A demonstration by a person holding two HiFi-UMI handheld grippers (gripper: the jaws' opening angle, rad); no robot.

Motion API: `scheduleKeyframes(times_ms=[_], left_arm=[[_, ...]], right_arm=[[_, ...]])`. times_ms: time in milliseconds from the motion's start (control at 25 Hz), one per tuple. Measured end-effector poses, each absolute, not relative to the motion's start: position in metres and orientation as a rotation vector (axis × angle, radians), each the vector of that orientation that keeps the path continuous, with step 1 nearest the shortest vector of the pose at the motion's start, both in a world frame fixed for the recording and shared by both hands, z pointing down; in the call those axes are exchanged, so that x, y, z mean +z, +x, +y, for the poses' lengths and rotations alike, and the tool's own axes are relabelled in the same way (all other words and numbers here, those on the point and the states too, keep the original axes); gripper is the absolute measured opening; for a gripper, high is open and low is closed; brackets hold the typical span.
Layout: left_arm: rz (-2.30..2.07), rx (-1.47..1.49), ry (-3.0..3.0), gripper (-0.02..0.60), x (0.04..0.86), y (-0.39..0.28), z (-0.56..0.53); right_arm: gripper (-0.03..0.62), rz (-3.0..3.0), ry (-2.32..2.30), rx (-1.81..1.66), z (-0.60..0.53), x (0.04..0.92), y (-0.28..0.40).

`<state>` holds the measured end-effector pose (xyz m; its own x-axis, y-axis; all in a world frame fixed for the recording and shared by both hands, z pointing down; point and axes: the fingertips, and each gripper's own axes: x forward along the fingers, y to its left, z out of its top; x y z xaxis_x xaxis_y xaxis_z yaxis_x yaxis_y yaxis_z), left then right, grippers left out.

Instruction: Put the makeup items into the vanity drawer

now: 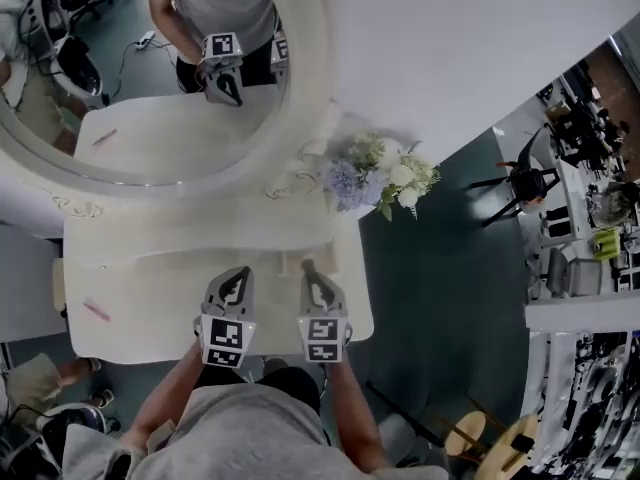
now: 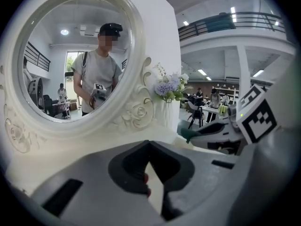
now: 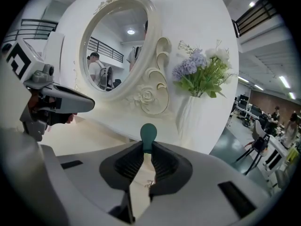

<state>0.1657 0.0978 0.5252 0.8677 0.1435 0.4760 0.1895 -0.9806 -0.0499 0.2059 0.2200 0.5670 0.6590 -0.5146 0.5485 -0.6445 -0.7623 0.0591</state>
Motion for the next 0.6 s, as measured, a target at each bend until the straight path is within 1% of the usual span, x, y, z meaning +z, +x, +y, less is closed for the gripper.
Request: scheduleKeyframes(times_ms=[480, 600], left_arm=[[-0.139, -0.871, -2.936, 0.002, 0.555, 0.164, 0.085], [-0.136, -0.883, -2.935, 0.002, 0.558, 0.164, 0.084]], right_arm=[[0.064, -1.032, 2.566, 0.862, 0.205, 0.613, 0.225], [0.105, -1.039, 2.588, 0.88, 0.203, 0.614, 0.228]])
